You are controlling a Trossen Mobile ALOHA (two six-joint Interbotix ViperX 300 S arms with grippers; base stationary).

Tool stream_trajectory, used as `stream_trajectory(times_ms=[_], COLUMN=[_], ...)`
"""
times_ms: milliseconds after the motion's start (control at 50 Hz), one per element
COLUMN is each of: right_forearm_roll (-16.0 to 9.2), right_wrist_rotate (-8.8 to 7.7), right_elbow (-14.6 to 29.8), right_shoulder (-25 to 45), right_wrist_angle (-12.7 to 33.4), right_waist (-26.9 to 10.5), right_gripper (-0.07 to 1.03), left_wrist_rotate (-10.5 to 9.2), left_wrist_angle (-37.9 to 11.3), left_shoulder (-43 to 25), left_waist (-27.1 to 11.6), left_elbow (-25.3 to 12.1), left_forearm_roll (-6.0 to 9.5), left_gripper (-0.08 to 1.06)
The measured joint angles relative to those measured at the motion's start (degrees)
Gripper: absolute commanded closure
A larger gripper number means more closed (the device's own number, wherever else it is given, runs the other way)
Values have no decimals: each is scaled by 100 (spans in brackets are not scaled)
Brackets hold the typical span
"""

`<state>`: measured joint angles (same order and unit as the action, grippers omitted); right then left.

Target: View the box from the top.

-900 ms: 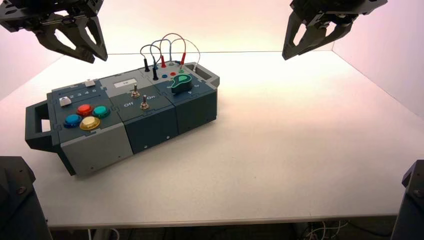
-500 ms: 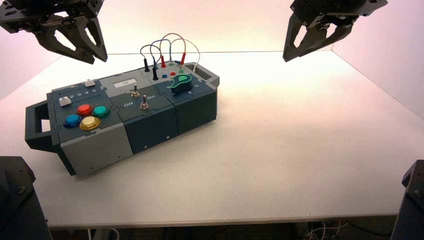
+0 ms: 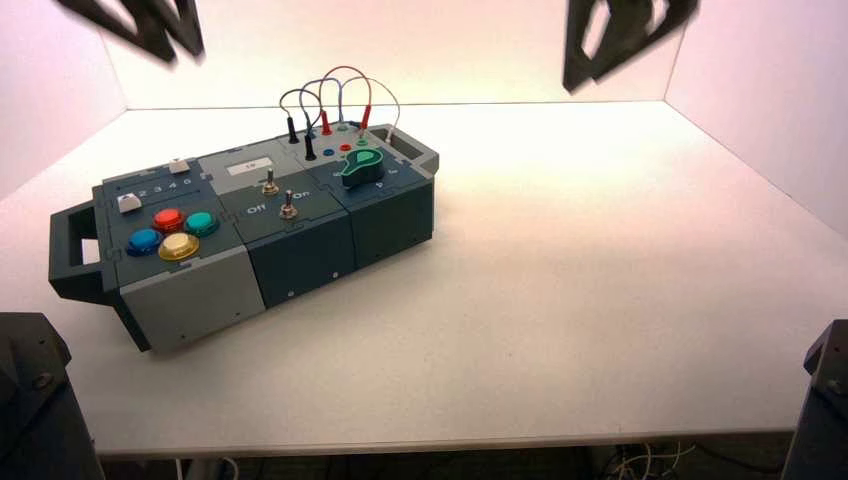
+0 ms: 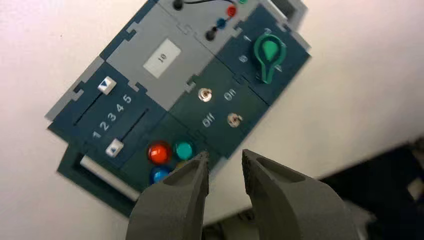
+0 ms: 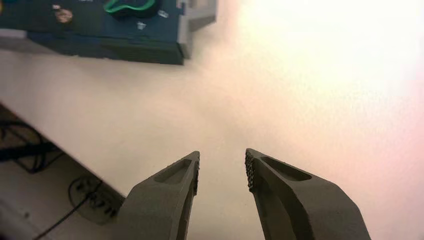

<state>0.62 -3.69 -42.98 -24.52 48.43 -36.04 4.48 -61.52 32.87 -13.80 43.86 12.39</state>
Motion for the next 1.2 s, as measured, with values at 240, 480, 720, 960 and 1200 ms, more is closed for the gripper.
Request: stream_trajectory(times_ms=[240, 480, 720, 960, 1200], right_forearm_roll=[176, 220, 229, 237, 229], right_wrist_rotate=[-158, -387, -580, -580, -492], right_elbow=[1749, 3727, 5309, 6038, 5968], right_shoulder=[1283, 3041, 3929, 4113, 4087], right_wrist_angle=[756, 1758, 2681, 3085, 2953], right_waist=[-765, -1028, -1195, -1503, -1714], right_gripper=[47, 47, 47, 47, 47], left_wrist_rotate=[0, 53, 246, 255, 229], left_wrist_angle=[-967, -1125, -1318, -1424, -1468], left_shoulder=[-97, -44, 158, 721, 738], left_waist=[18, 677, 861, 861, 896], left_elbow=[-352, 62, 255, 378, 483], left_forearm_roll=[-202, -967, -1125, -1072, -1063], left_gripper=[60, 60, 60, 63, 68])
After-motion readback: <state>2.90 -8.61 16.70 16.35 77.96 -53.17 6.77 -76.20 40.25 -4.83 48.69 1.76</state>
